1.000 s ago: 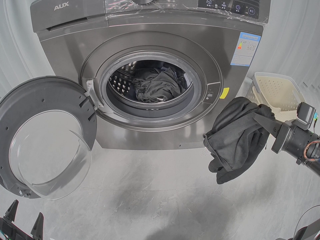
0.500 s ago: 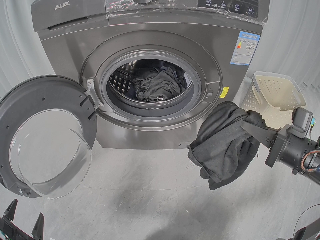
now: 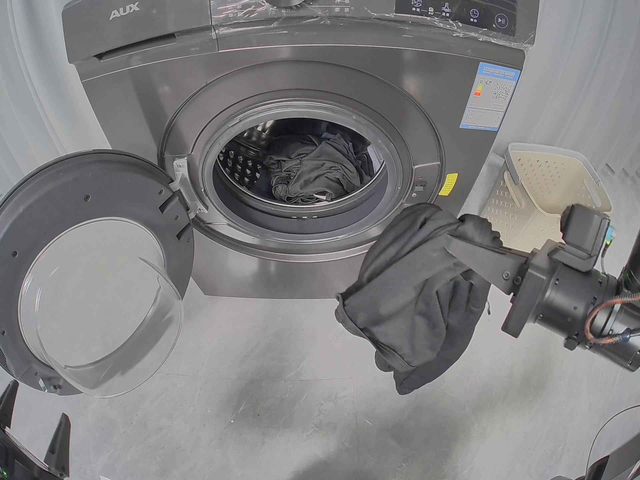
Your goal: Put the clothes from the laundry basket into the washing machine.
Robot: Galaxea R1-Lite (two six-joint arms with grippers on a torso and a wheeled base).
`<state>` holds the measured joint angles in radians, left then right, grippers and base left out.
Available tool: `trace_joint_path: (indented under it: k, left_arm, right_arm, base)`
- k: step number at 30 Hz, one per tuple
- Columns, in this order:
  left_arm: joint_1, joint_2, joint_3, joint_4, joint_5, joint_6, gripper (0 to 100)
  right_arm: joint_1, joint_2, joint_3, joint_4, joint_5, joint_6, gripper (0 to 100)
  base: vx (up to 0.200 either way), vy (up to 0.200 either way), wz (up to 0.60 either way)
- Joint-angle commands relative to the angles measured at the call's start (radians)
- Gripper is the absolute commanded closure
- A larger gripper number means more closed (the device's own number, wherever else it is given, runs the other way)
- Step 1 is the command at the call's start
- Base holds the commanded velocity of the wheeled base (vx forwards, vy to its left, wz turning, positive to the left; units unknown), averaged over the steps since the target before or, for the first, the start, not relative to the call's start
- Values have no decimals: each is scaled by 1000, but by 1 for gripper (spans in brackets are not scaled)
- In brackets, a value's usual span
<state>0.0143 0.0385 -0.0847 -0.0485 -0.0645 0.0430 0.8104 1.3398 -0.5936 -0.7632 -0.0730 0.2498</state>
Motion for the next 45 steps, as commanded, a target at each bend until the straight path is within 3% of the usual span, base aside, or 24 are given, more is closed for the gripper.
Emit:
trace_joint_path:
  k: [1, 7, 8, 11, 13, 14, 15, 18, 24, 28, 29, 31, 32, 38, 45]
  left_arm:
    - [0, 106, -102, -13, -123, -3, 0]
    - [-4, 253, -102, -17, -319, -8, 0]
    - [-7, 288, -102, -17, -382, -5, 0]
    - [-5, 359, -102, -21, -466, 5, 0]
    - [-11, 439, -113, -31, -535, 38, 0]
    - [-13, 445, -115, -31, -540, 40, 0]
    - [-23, 515, -133, -57, -575, 64, 0]
    - [-50, 610, -144, -117, -589, 69, 0]
    - [-241, 913, -188, -376, -578, -2, 0]
    - [-330, 1032, -221, -462, -548, -28, 0]
    - [-376, 1095, -242, -498, -514, -48, 0]
    - [-405, 1130, -257, -510, -511, -75, 0]
    - [-428, 1166, -274, -516, -511, -109, 0]
    - [-476, 1281, -362, -554, -508, -192, 0]
    - [-482, 1400, -392, -617, -511, -207, 0]
  right_arm:
    - [33, 160, -106, -74, -7, 2, 100]
    - [44, 263, -160, -156, -7, 3, 100]
    - [47, 277, -175, -169, -8, 5, 100]
    - [55, 292, -195, -191, -8, 8, 100]
    - [58, 289, -196, -196, -5, 8, 100]
    - [58, 289, -195, -196, -5, 9, 100]
    - [59, 285, -193, -197, -4, 9, 100]
    - [58, 283, -195, -197, -2, 11, 100]
    - [58, 283, -189, -197, -2, 16, 100]
    - [59, 285, -186, -197, -2, 22, 100]
    - [70, 286, -183, -197, -2, 29, 100]
    - [79, 285, -173, -197, 1, 40, 100]
    - [79, 285, -170, -197, 2, 45, 100]
    - [81, 266, -181, -197, 30, 45, 100]
    - [79, 225, -190, -194, 61, 45, 100]
  base:
    - [0, 0, 0]
    - [0, 0, 0]
    - [0, 0, 0]
    - [0, 0, 0]
    - [0, 0, 0]
    - [0, 0, 0]
    - [0, 0, 0]
    - [0, 0, 0]
    - [0, 0, 0]
    - [0, 0, 0]
    - [0, 0, 0]
    - [0, 0, 0]
    - [0, 0, 0]
    - [0, 0, 0]
    - [0, 0, 0]
